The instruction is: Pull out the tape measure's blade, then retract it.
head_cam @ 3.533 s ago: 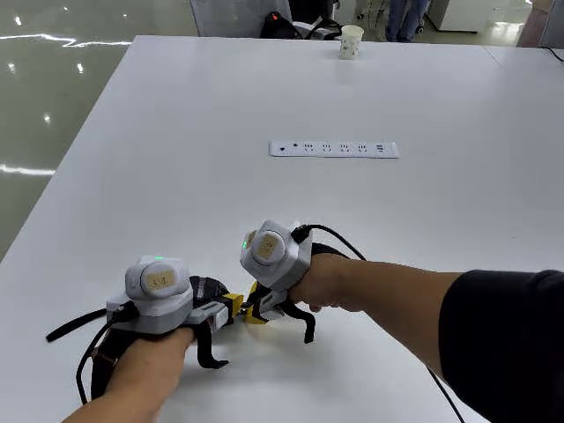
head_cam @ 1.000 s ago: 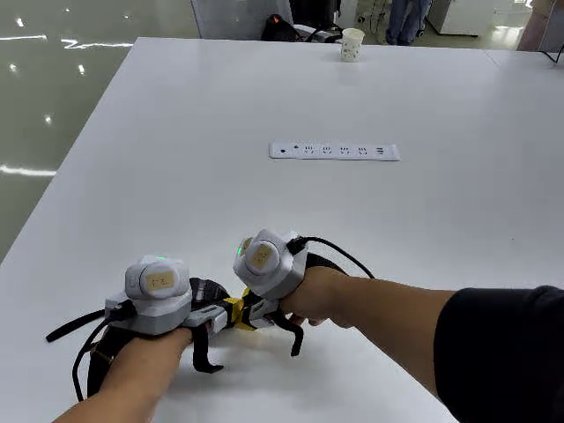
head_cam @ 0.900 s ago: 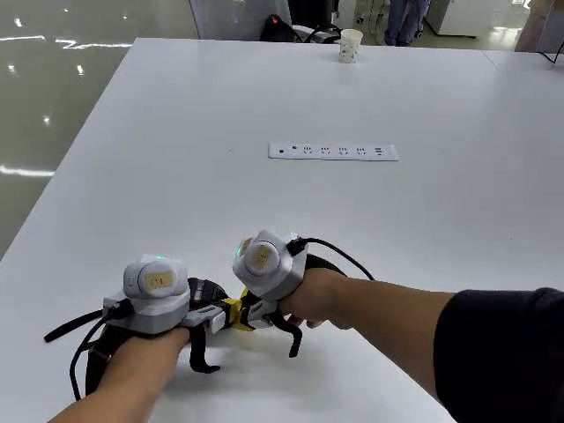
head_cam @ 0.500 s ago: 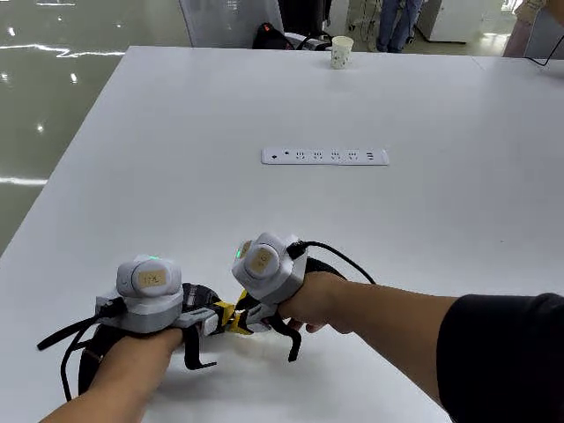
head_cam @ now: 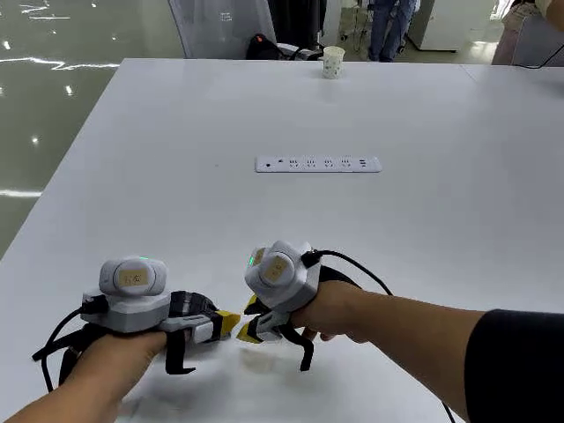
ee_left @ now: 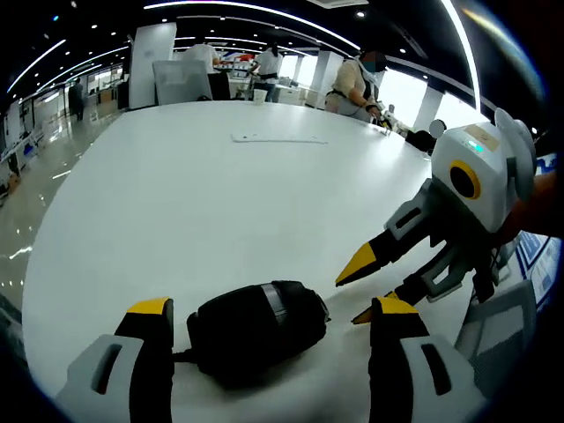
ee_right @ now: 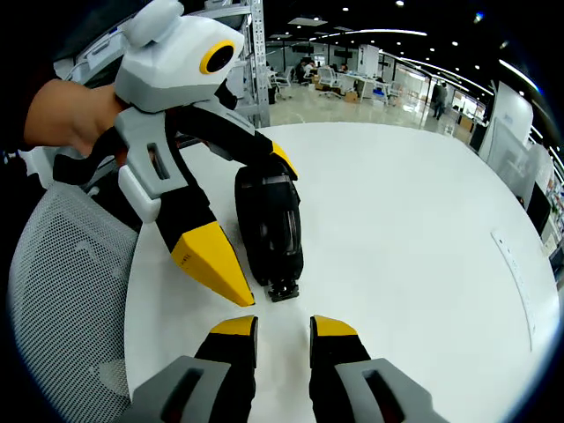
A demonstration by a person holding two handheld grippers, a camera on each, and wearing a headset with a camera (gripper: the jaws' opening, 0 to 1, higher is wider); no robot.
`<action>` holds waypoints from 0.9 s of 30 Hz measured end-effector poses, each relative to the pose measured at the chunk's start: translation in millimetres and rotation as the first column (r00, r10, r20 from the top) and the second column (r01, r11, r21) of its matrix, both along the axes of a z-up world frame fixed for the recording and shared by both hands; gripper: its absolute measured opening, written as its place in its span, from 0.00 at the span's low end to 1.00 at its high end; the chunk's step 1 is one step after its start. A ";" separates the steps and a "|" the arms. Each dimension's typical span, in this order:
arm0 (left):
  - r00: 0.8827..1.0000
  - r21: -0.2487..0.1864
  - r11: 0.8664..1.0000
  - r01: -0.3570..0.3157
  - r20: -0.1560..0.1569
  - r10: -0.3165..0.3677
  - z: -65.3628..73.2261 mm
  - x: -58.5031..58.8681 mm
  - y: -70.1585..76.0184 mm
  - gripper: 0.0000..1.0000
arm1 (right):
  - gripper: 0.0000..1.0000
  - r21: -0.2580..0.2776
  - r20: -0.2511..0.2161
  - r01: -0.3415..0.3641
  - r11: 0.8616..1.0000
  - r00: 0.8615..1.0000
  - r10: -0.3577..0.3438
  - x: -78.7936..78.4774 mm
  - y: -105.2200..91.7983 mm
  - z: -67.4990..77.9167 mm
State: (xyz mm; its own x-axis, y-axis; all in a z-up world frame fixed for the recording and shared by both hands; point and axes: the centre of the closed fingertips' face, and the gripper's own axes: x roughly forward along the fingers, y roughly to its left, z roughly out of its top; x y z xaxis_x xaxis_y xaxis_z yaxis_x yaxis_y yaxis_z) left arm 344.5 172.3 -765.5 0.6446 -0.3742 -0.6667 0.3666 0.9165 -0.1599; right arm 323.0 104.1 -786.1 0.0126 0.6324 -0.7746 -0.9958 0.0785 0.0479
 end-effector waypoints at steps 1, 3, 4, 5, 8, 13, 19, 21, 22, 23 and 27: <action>1.000 -0.001 1.000 0.004 -0.008 -0.004 -0.9 -1.8 0.9 0.95 | 0.21 0.001 -0.003 0.008 1.000 1.000 -0.008 -1.4 -3.7 -1.2; 0.999 -0.009 1.000 0.026 -0.019 -0.026 -1.2 -5.2 0.7 0.99 | 0.22 0.011 0.000 0.031 0.999 1.000 -0.031 -0.2 -9.8 -2.0; 0.999 -0.013 0.999 0.036 -0.019 -0.036 -0.7 -6.3 0.5 0.99 | 0.23 0.019 -0.005 0.047 0.999 0.999 -0.047 0.3 -12.0 -1.3; 0.999 -0.018 0.999 0.050 -0.020 -0.051 -0.3 -7.7 -0.3 0.99 | 0.23 0.040 -0.015 0.075 0.996 0.997 -0.074 1.4 -12.9 0.8; 0.997 -0.023 0.997 0.072 -0.017 -0.073 1.1 -12.1 -3.3 0.99 | 0.25 0.053 -0.017 0.099 0.994 0.995 -0.099 2.4 -19.2 5.4; 0.995 -0.044 0.994 0.102 0.010 -0.101 7.7 -15.9 -6.8 0.99 | 0.28 0.062 0.011 0.125 0.990 0.992 -0.126 6.9 -33.8 15.9; 0.991 -0.115 0.986 0.120 0.072 -0.112 21.4 -15.2 -3.2 0.99 | 0.33 0.083 -0.007 0.214 0.973 0.977 -0.215 14.9 -61.4 22.2; 0.989 -0.138 0.982 0.132 0.079 -0.122 25.7 -17.7 -3.7 0.99 | 0.35 0.088 -0.013 0.232 0.969 0.973 -0.232 15.8 -70.8 22.9; 0.989 -0.149 0.979 0.137 0.071 -0.127 24.3 -17.5 -1.8 0.99 | 0.36 0.089 -0.013 0.246 0.965 0.969 -0.245 17.0 -76.8 22.7; 0.988 -0.148 0.978 0.144 0.068 -0.135 24.2 -18.6 -0.9 0.99 | 0.36 0.088 -0.015 0.252 0.964 0.968 -0.251 17.5 -81.2 21.9; 0.985 -0.135 0.978 0.159 0.082 -0.149 27.8 -22.3 6.0 0.99 | 0.39 0.086 -0.021 0.287 0.954 0.958 -0.287 18.7 -100.3 22.1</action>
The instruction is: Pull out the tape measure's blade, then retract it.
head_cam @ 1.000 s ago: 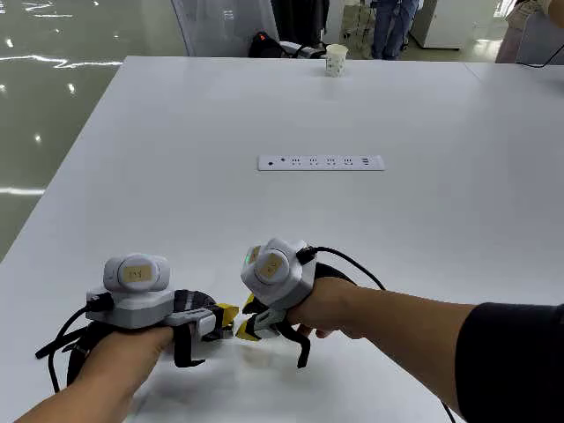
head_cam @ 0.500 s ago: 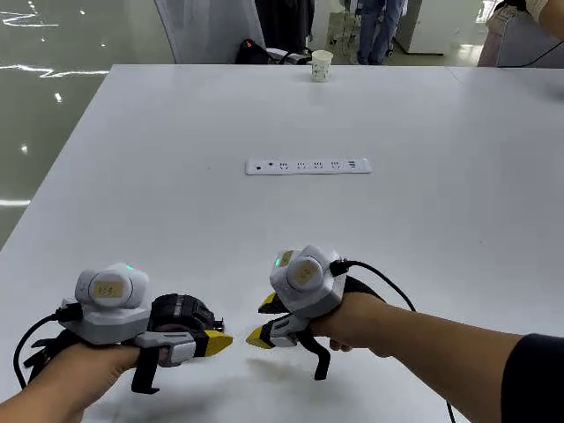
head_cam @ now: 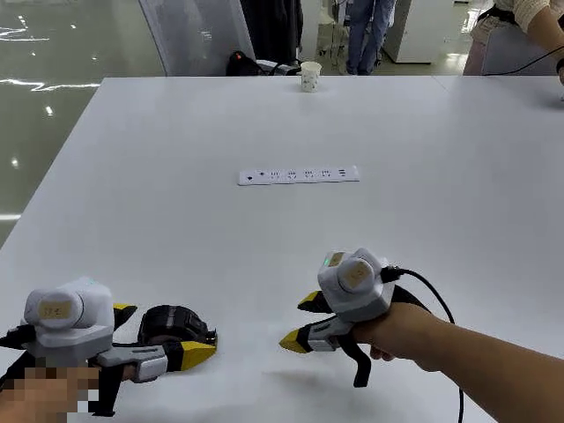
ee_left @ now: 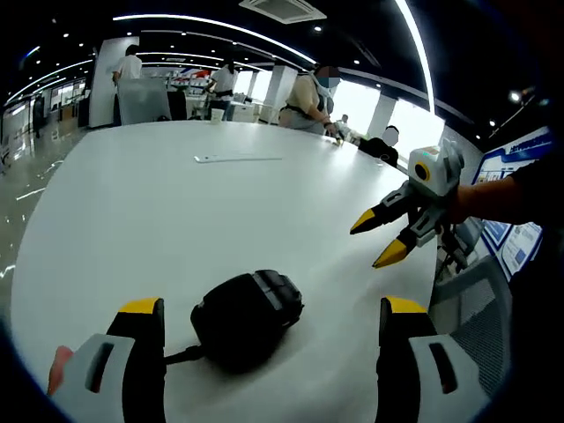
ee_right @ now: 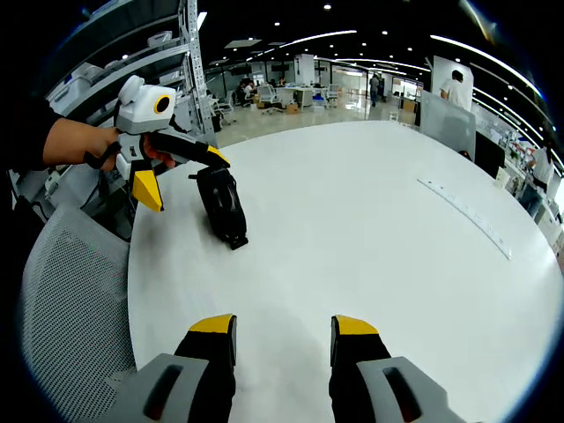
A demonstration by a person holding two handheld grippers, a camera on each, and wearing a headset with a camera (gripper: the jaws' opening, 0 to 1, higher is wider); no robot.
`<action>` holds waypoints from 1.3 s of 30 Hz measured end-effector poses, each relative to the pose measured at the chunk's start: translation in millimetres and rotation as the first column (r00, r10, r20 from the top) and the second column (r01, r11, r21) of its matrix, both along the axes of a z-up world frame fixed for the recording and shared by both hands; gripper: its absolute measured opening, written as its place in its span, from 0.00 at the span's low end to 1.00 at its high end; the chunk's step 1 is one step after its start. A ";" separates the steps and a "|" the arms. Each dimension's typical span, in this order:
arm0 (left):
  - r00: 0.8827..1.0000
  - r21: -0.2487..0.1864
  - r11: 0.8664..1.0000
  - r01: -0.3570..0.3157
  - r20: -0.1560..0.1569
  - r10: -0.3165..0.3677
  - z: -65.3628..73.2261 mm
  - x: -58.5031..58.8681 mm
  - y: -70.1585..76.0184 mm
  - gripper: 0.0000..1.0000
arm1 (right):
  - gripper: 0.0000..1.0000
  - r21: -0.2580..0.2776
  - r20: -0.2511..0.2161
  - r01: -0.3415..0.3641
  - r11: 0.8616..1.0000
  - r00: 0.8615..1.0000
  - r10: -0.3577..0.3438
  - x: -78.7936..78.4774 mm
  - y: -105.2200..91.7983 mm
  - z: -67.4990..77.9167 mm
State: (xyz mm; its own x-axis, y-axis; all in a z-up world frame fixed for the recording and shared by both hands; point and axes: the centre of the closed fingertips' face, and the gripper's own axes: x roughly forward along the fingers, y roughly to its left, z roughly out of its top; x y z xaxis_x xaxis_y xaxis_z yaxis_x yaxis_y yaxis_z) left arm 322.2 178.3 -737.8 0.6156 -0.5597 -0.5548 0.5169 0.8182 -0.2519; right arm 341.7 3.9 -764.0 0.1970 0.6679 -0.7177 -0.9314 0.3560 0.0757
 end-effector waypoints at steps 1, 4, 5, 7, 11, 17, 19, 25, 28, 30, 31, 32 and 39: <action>1.000 -0.008 1.000 -0.003 -0.002 0.003 1.7 -1.2 0.8 0.99 | 0.40 0.004 -0.002 0.008 1.000 1.000 -0.008 0.0 -3.2 0.8; 1.000 0.005 1.000 -0.009 0.003 0.009 3.1 -3.0 6.9 0.99 | 0.41 0.014 -0.010 0.029 0.999 1.000 -0.029 -2.2 -14.3 1.3; 1.000 0.011 1.000 -0.004 0.007 0.004 3.4 -4.6 8.4 0.99 | 0.41 0.011 -0.011 0.033 0.999 0.999 -0.033 -3.7 -18.6 -0.2; 1.000 0.009 1.000 0.001 0.000 -0.001 2.6 -7.2 10.7 0.99 | 0.43 0.008 -0.019 0.038 0.999 0.999 -0.038 -6.3 -25.5 -3.3; 1.000 -0.015 1.000 -0.008 -0.021 0.008 1.9 -13.4 17.7 0.99 | 0.46 0.008 -0.030 0.062 0.998 0.998 -0.062 -10.9 -41.0 -5.5; 1.000 0.030 0.999 0.016 -0.013 -0.016 -1.0 -21.8 25.1 0.99 | 0.51 0.002 -0.016 0.067 0.998 0.998 -0.067 -19.6 -59.9 -7.8; 1.000 0.035 0.999 0.020 -0.017 -0.019 -1.8 -24.4 26.0 0.99 | 0.53 0.003 -0.013 0.065 0.998 0.998 -0.065 -21.4 -65.7 -7.9; 0.998 0.091 0.994 0.055 -0.016 -0.054 -9.8 -37.2 29.8 0.99 | 0.63 0.083 -0.031 0.119 0.989 0.993 -0.117 -20.0 -87.2 1.3; 0.998 0.104 0.993 0.063 -0.021 -0.061 -13.3 -41.9 32.5 0.99 | 0.66 0.068 -0.021 0.130 0.989 0.991 -0.129 -19.2 -102.2 1.2; 0.997 0.116 0.991 0.069 -0.026 -0.066 -15.3 -45.3 35.6 0.99 | 0.66 0.056 -0.017 0.141 0.988 0.990 -0.140 -18.4 -112.5 -1.6; 0.997 0.117 0.991 0.072 -0.028 -0.069 -15.7 -46.6 36.2 0.99 | 0.67 0.055 -0.017 0.146 0.988 0.989 -0.146 -18.2 -116.0 -2.1; 0.997 0.122 0.990 0.077 -0.032 -0.074 -16.2 -48.2 37.5 0.99 | 0.67 0.052 -0.020 0.154 0.987 0.988 -0.154 -18.7 -121.2 -2.6; 0.996 0.137 0.987 0.083 -0.039 -0.078 -15.0 -54.2 48.7 0.99 | 0.75 0.052 0.002 0.158 0.986 0.987 -0.158 -27.2 -144.4 5.5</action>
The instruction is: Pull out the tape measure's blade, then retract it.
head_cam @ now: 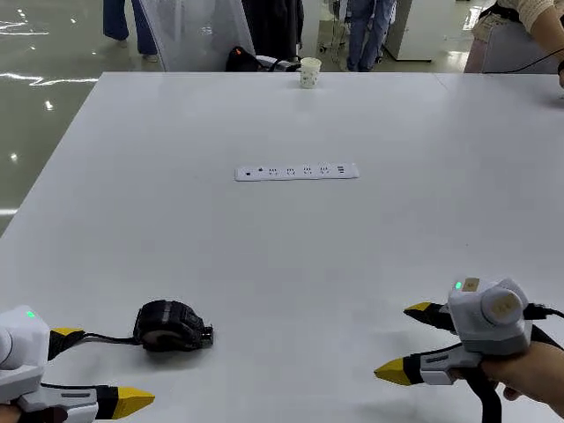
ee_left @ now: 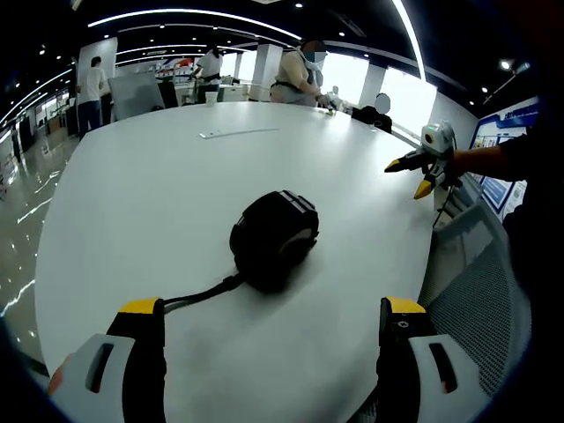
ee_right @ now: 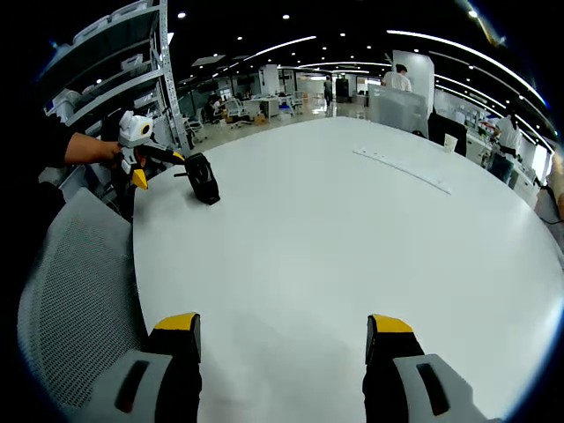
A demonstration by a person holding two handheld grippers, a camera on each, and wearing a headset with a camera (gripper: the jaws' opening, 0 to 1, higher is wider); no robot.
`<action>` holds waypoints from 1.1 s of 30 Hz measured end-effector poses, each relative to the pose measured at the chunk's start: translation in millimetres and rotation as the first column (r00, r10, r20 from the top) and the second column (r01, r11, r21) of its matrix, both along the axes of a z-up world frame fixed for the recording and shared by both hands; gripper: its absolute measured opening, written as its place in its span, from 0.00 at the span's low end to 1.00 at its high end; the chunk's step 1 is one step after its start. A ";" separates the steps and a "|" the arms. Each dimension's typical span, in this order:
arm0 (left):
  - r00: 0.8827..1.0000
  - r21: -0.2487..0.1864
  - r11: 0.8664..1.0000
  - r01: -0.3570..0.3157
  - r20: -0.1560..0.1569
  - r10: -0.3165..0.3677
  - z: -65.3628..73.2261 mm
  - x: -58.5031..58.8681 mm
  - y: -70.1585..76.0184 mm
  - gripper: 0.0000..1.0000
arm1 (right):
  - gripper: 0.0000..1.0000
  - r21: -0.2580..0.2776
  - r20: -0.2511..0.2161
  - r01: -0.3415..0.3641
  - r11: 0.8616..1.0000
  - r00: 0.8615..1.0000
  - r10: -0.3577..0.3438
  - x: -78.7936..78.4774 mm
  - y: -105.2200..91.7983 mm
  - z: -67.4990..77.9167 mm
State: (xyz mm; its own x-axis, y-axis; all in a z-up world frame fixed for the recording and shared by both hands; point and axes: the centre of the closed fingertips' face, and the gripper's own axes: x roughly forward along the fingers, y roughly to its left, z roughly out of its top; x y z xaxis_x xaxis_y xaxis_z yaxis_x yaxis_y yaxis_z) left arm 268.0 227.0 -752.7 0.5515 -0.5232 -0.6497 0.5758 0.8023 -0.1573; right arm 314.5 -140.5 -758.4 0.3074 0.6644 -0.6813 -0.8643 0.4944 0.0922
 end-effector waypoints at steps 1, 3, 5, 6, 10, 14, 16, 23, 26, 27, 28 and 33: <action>1.000 0.001 1.000 0.000 0.003 0.000 0.0 0.0 1.5 0.99 | 0.76 0.001 0.004 -0.002 1.000 1.000 0.002 -1.6 -4.4 0.6; 1.000 -0.005 1.000 -0.001 -0.001 0.001 0.0 -1.3 1.9 0.99 | 0.79 -0.009 0.012 -0.007 1.000 1.000 0.007 -4.4 -11.0 0.3; 1.000 0.001 1.000 -0.004 0.008 0.004 0.7 -0.4 3.8 0.99 | 0.81 -0.031 0.019 -0.013 0.999 1.000 0.013 -7.0 -20.7 -1.4; 1.000 0.000 1.000 -0.006 0.010 0.006 1.3 -0.1 4.8 0.99 | 0.81 -0.048 0.023 -0.015 0.999 1.000 0.016 -8.0 -26.9 -3.0; 0.999 0.014 1.000 0.003 0.034 -0.004 3.4 -0.2 7.5 0.99 | 0.84 -0.049 0.026 -0.005 0.999 1.000 0.006 -8.3 -42.3 -4.5; 0.999 0.033 0.999 0.004 0.033 -0.005 2.6 -2.9 12.8 0.99 | 0.89 -0.049 0.030 0.021 0.999 0.999 -0.019 -6.9 -56.6 -5.1; 1.000 0.038 0.999 0.004 0.027 -0.005 2.0 -5.4 14.8 0.99 | 0.95 -0.048 0.025 0.035 0.998 0.999 -0.034 -6.0 -63.4 -6.4; 1.000 0.042 0.999 -0.001 0.011 0.000 0.9 -11.4 20.0 0.99 | 0.99 -0.060 0.028 0.059 0.996 0.998 -0.057 -7.2 -76.5 -3.1; 1.000 0.039 0.999 -0.004 0.001 0.003 0.4 -14.2 19.8 0.99 | 0.99 -0.051 0.027 0.068 0.996 0.997 -0.066 -8.6 -76.7 -0.8; 1.000 0.035 0.999 -0.001 0.000 0.001 0.8 -14.6 19.1 0.99 | 0.99 -0.052 0.027 0.068 0.996 0.997 -0.066 -8.9 -77.3 -2.2; 1.000 0.033 0.999 -0.002 -0.001 0.002 1.1 -14.5 19.2 0.99 | 0.99 -0.052 0.028 0.068 0.996 0.997 -0.066 -9.2 -77.3 -2.4; 1.000 0.031 0.999 -0.007 -0.009 0.007 2.6 -13.7 20.8 0.99 | 0.99 -0.067 0.023 0.061 0.996 0.998 -0.059 -11.0 -80.7 -4.8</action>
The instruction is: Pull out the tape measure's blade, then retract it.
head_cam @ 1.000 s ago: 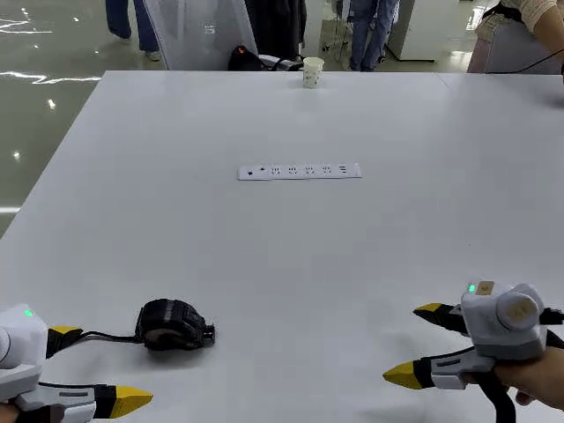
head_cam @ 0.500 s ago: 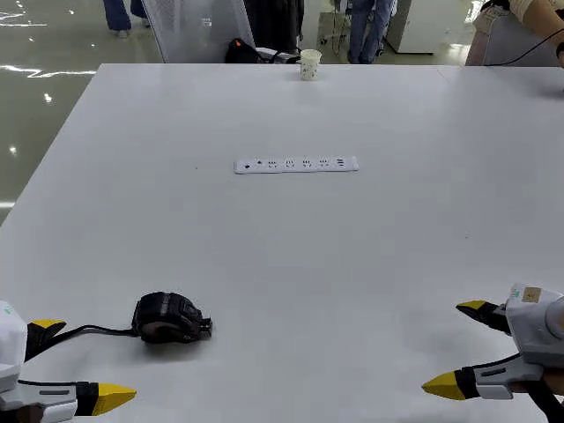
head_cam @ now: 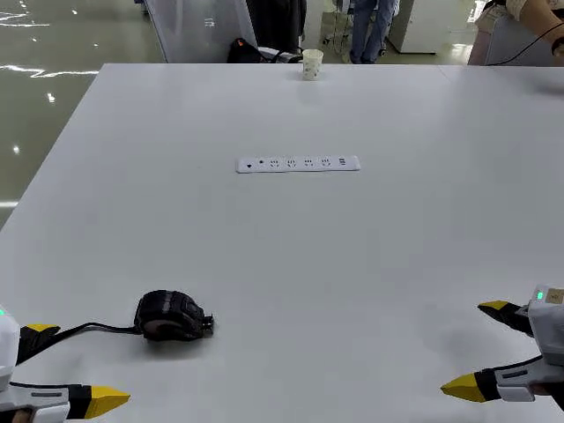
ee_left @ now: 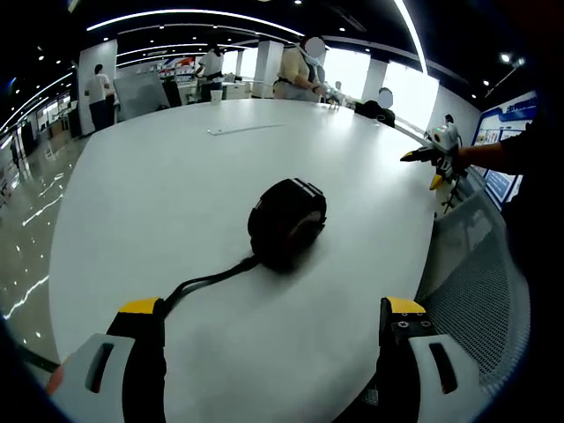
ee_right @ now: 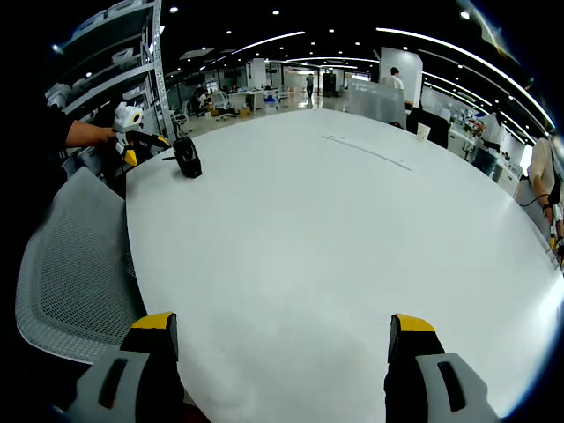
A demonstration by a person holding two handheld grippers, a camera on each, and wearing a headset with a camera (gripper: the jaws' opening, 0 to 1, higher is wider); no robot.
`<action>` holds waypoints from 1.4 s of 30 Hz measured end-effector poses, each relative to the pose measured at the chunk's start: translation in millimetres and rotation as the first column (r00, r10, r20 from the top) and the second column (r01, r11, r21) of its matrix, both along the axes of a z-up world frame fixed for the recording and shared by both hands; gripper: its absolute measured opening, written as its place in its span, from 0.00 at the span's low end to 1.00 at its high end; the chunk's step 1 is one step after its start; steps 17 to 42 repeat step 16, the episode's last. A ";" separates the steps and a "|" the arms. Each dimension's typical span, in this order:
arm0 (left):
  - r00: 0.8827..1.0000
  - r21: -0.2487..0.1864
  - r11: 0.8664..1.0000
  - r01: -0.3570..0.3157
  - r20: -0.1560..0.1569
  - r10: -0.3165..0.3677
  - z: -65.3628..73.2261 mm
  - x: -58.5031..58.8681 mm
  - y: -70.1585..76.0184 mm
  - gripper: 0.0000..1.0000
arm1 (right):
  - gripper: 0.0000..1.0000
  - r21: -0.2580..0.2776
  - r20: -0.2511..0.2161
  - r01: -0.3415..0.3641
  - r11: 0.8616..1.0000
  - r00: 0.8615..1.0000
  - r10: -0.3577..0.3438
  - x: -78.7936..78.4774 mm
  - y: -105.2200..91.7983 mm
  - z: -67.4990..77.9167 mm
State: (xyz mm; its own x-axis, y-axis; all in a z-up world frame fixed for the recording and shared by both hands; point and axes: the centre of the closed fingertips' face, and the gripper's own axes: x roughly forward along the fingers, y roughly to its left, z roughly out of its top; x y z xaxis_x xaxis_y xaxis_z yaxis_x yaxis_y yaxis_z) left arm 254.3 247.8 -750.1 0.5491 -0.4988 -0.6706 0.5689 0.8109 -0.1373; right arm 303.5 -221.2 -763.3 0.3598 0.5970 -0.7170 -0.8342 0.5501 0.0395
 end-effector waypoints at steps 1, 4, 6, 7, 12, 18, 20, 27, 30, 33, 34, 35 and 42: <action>1.000 0.000 1.000 -0.001 0.004 0.001 0.8 0.4 0.5 0.99 | 0.99 -0.002 0.000 -0.001 1.000 1.000 0.001 -0.3 -0.7 0.3; 1.000 -0.006 1.000 0.000 -0.003 0.000 1.9 0.0 1.0 0.99 | 0.99 0.001 0.001 0.004 1.000 1.000 -0.004 0.0 -3.4 2.7; 1.000 0.002 1.000 -0.004 0.008 0.004 2.1 1.8 3.3 0.99 | 0.99 0.002 0.003 0.006 1.000 1.000 -0.006 0.7 -4.9 3.7; 1.000 0.002 1.000 -0.006 0.007 0.006 2.2 1.7 4.0 0.99 | 0.99 0.001 0.003 0.007 1.000 1.000 -0.007 0.9 -5.3 4.1; 1.000 -0.003 1.000 -0.014 0.007 0.014 2.9 3.4 7.3 0.99 | 0.99 0.002 0.004 0.009 1.000 1.000 -0.009 1.3 -7.3 5.1; 1.000 -0.006 1.000 -0.017 0.006 0.017 3.7 3.9 9.7 0.99 | 0.99 0.002 0.002 0.007 1.000 1.000 -0.007 0.5 -6.5 5.7; 1.000 -0.006 1.000 -0.017 0.006 0.017 3.7 3.9 9.7 0.99 | 0.99 0.002 0.002 0.007 1.000 1.000 -0.007 0.5 -6.5 5.7; 1.000 -0.006 1.000 -0.017 0.006 0.017 3.7 3.9 9.7 0.99 | 0.99 0.002 0.002 0.007 1.000 1.000 -0.007 0.5 -6.5 5.7; 1.000 -0.006 1.000 -0.017 0.006 0.017 3.7 3.9 9.7 0.99 | 0.99 0.002 0.002 0.007 1.000 1.000 -0.007 0.5 -6.5 5.7; 1.000 -0.006 1.000 -0.017 0.006 0.017 3.7 3.9 9.7 0.99 | 0.99 0.002 0.002 0.007 1.000 1.000 -0.007 0.5 -6.5 5.7; 1.000 -0.006 1.000 -0.017 0.006 0.017 3.7 3.9 9.7 0.99 | 0.99 0.002 0.002 0.007 1.000 1.000 -0.007 0.5 -6.5 5.7; 1.000 -0.006 1.000 -0.017 0.006 0.017 3.7 3.9 9.7 0.99 | 0.99 0.002 0.002 0.007 1.000 1.000 -0.007 0.5 -6.5 5.7; 1.000 -0.006 1.000 -0.017 0.006 0.017 3.7 3.9 9.7 0.99 | 0.99 0.002 0.002 0.007 1.000 1.000 -0.007 0.5 -6.5 5.7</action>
